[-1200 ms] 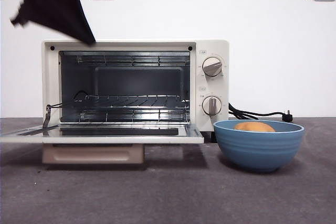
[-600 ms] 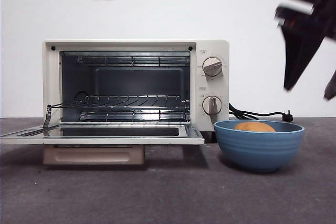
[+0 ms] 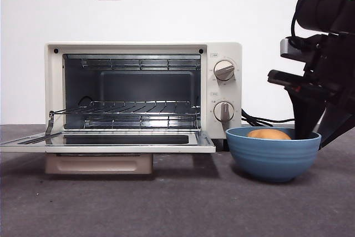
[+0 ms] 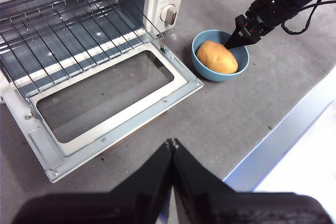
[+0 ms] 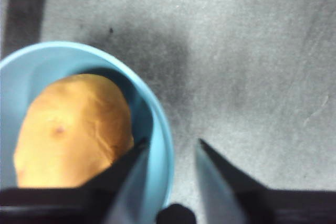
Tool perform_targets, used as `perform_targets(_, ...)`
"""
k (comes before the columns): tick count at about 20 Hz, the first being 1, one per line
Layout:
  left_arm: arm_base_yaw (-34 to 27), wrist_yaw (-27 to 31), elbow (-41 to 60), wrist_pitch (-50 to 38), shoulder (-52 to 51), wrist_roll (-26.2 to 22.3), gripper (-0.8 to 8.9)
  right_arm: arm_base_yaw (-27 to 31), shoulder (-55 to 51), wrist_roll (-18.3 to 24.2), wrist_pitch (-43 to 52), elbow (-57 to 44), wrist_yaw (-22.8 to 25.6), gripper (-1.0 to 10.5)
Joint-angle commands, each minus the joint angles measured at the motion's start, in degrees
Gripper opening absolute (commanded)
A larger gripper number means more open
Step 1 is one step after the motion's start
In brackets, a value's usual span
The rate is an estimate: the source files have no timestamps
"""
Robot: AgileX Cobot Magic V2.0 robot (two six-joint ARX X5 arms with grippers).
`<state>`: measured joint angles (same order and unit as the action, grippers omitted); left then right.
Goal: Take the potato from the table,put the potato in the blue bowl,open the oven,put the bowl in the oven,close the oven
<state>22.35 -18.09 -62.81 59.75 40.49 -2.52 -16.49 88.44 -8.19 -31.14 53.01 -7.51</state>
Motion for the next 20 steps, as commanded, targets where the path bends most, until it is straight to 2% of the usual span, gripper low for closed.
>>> perform_targets(1, 0.17, 0.37, 0.5, 0.39, -0.2, -0.09, -0.08, -0.02, 0.81, 0.83, 0.46, -0.35, -0.09, -0.1)
perform_targets(7, 0.17, 3.02, 0.5, 0.39, -0.17, -0.57, -0.08, -0.28, -3.26, 0.72, -1.88, -0.35, -1.66, -0.1)
perform_targets(11, 0.17, 6.1, 0.5, 0.37, -0.13, -1.44, -0.08, -4.5, -11.39, -0.39, -5.38, -0.33, -1.6, -0.1)
perform_targets(15, 0.17, 6.03, 0.5, 0.46, -0.13, -1.79, -0.08, -12.55, -13.2, -5.33, -3.15, 1.05, -1.03, -0.1)
perform_targets(18, 0.17, 6.01, 0.5, 0.87, -0.13, -1.84, -0.08, -17.0, -10.27, -9.6, 2.4, 3.56, -0.87, -0.1)
perform_targets(20, 0.17, 5.99, 0.5, 1.16, -0.13, -1.88, -0.08, -18.86, -6.62, -10.45, 3.63, 7.23, 0.76, -0.1)
